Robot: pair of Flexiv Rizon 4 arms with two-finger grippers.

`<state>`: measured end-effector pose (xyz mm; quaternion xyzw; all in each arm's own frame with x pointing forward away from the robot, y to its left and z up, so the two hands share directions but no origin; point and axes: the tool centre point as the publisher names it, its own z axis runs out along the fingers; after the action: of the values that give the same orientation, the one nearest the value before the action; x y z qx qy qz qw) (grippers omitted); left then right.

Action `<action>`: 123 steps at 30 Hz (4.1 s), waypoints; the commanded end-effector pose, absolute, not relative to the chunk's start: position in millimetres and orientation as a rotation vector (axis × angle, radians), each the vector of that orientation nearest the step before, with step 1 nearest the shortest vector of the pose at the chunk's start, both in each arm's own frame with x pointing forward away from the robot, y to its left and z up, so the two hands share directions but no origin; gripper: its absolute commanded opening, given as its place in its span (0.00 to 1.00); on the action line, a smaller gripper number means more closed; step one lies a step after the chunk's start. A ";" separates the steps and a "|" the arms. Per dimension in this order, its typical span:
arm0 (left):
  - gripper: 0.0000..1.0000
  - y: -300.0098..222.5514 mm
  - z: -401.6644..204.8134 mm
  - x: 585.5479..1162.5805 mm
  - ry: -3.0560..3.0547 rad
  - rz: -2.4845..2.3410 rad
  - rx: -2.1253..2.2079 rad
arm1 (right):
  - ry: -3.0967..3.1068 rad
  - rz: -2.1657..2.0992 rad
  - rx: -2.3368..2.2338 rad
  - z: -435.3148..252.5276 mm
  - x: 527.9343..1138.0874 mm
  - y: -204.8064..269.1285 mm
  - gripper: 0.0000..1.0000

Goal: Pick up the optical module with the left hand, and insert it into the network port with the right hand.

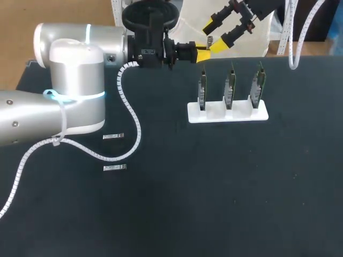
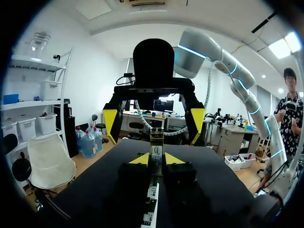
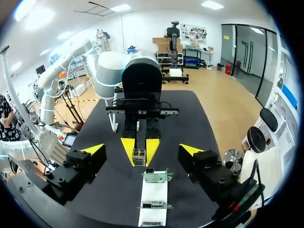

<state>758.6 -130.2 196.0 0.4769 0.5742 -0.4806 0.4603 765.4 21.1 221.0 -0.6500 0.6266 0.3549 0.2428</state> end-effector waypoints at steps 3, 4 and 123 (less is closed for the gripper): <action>0.00 -130.7 195.0 758.7 1.410 -1.182 1.170 | 1.714 0.961 -1.769 220.2 763.3 20.7 0.00; 0.00 -130.7 195.0 758.7 1.410 -1.182 1.170 | 1.712 0.959 -1.770 220.2 763.3 20.7 0.00; 1.00 -92.6 117.6 758.3 1.713 -0.892 1.569 | 1.779 0.844 -1.843 200.3 761.2 24.8 0.00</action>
<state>756.4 -91.8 117.4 0.5962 0.6518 -0.3393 0.3233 754.6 22.8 202.0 -0.6653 0.6451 0.3013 0.2244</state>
